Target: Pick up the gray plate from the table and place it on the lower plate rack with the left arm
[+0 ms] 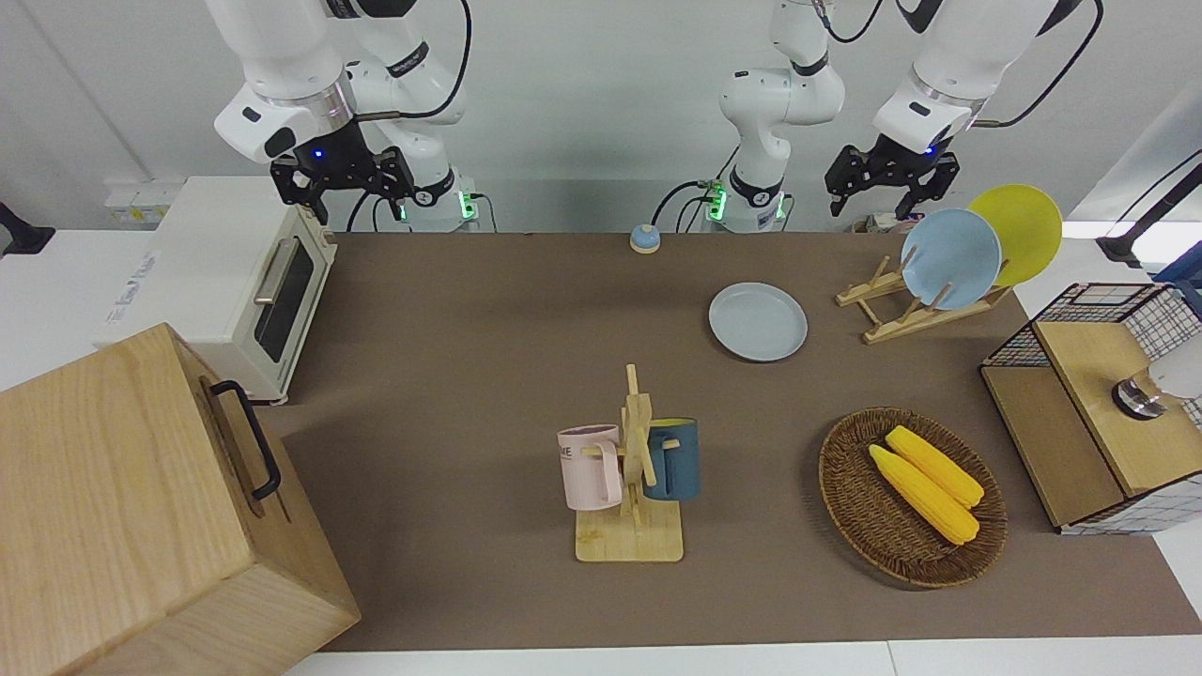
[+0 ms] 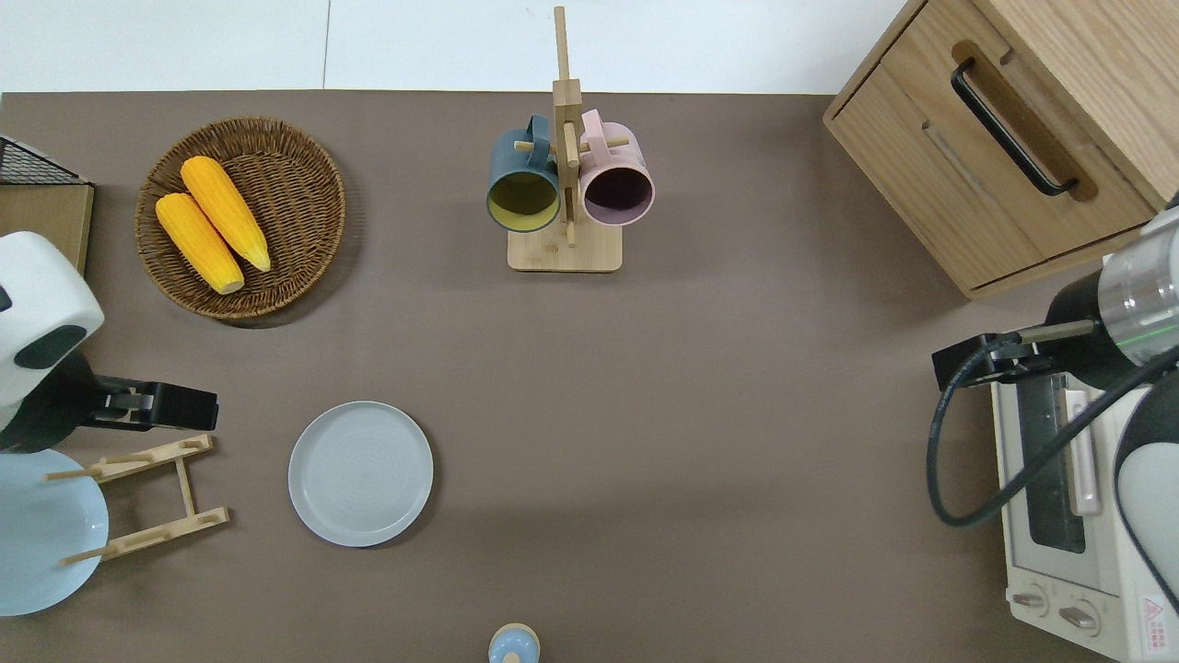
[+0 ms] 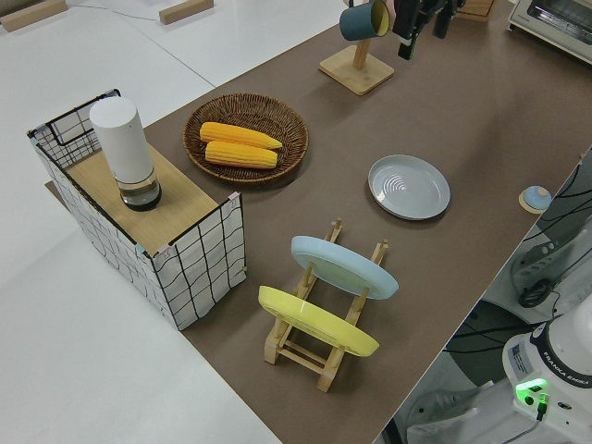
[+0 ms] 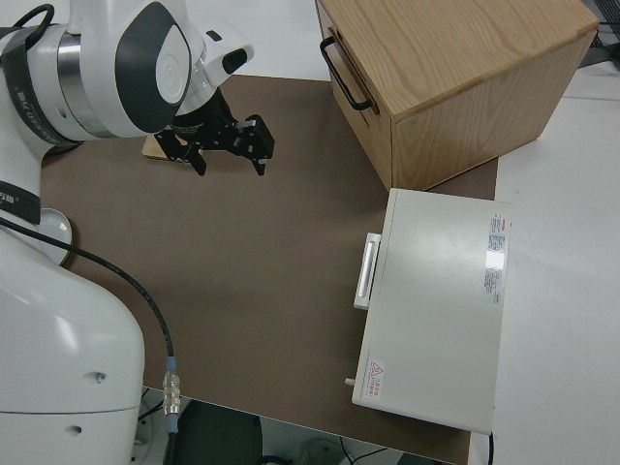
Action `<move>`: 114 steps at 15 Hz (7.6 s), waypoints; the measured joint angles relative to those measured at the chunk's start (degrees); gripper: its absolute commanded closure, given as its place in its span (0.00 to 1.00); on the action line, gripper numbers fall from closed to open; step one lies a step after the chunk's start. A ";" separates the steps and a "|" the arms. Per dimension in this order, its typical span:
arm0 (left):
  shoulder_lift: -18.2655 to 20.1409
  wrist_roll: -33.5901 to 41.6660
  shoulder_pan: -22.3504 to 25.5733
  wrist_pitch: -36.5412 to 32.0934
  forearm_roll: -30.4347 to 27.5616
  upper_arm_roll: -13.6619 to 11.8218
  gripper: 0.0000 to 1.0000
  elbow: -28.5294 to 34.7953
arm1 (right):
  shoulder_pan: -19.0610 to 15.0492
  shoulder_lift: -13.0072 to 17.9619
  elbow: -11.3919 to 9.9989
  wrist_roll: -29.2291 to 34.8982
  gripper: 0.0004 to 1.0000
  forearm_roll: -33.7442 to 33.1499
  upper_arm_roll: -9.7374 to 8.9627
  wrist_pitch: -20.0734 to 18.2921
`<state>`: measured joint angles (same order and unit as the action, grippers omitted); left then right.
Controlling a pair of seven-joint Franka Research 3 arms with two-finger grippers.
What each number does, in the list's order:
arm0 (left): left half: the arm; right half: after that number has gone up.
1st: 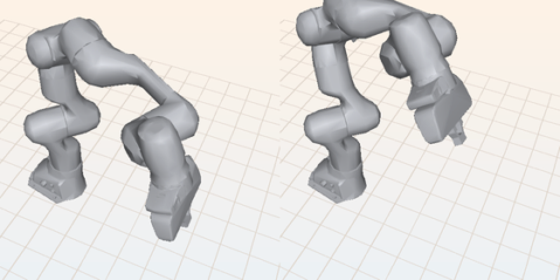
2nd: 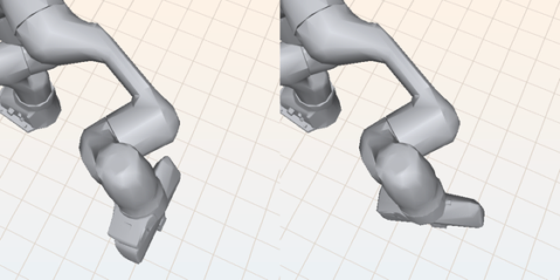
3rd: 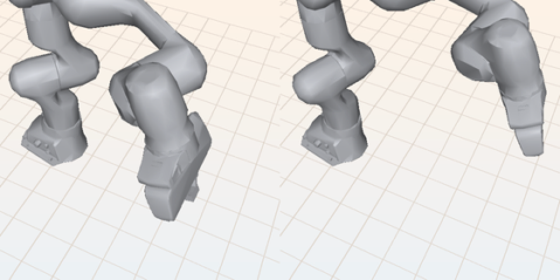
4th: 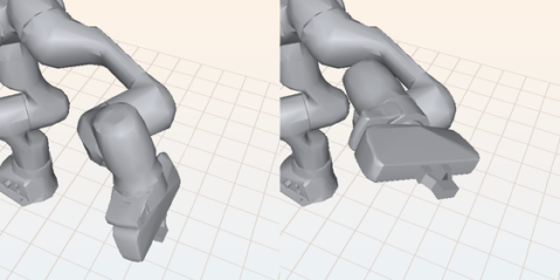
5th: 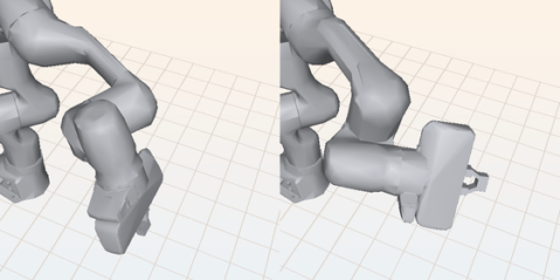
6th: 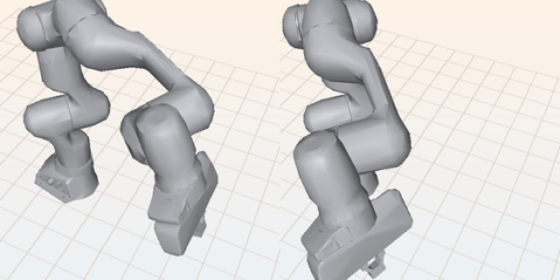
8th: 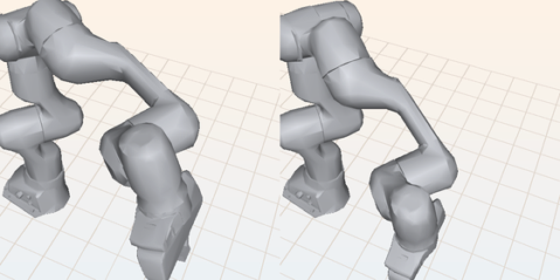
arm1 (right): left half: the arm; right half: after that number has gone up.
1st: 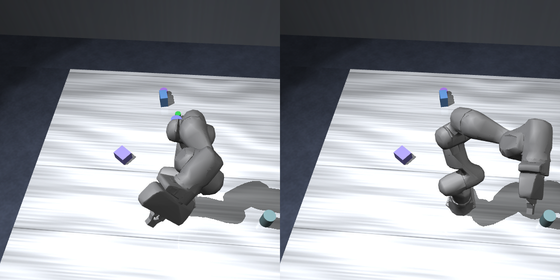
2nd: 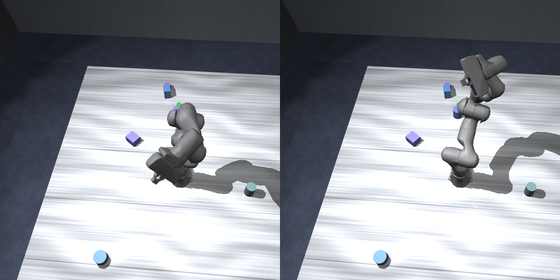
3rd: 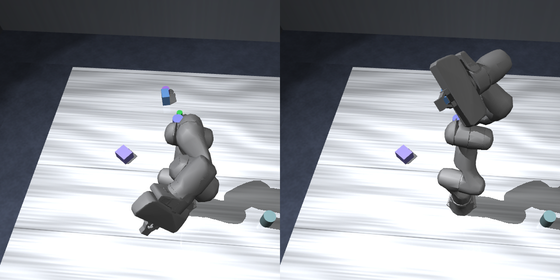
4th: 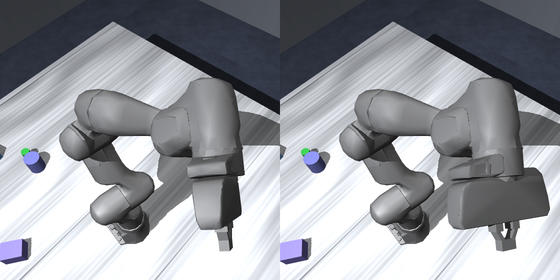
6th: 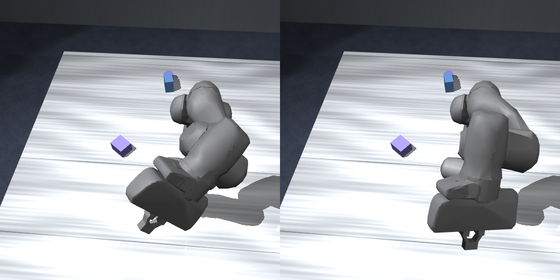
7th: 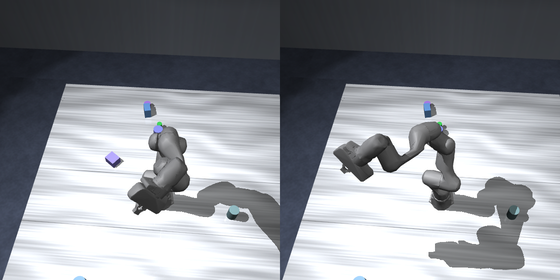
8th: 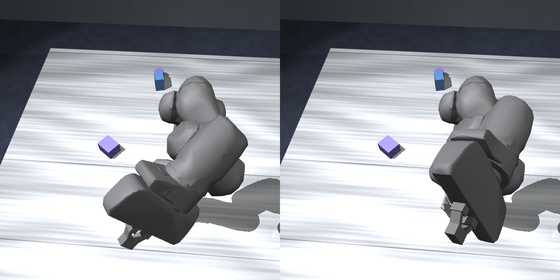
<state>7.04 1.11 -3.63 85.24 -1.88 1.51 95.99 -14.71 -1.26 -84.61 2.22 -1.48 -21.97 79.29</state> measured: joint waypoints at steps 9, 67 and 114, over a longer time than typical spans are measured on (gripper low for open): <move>-0.04 -0.08 0.22 -1.56 0.14 0.43 0.01 -0.22 | 0.00 0.00 0.00 0.00 0.02 0.00 0.00 0.00; 7.69 -3.62 1.84 51.90 1.18 -0.59 0.01 54.30 | 0.00 0.00 0.00 0.00 0.02 0.00 0.00 0.00; 5.55 -4.73 1.94 15.06 12.95 -2.12 1.00 23.90 | 0.00 0.00 0.01 0.00 0.02 0.00 0.00 0.00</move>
<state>12.59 -3.62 -1.69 100.30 11.07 -0.62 119.89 -14.72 -1.26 -84.60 2.22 -1.48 -21.97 79.29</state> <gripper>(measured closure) 0.965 0.013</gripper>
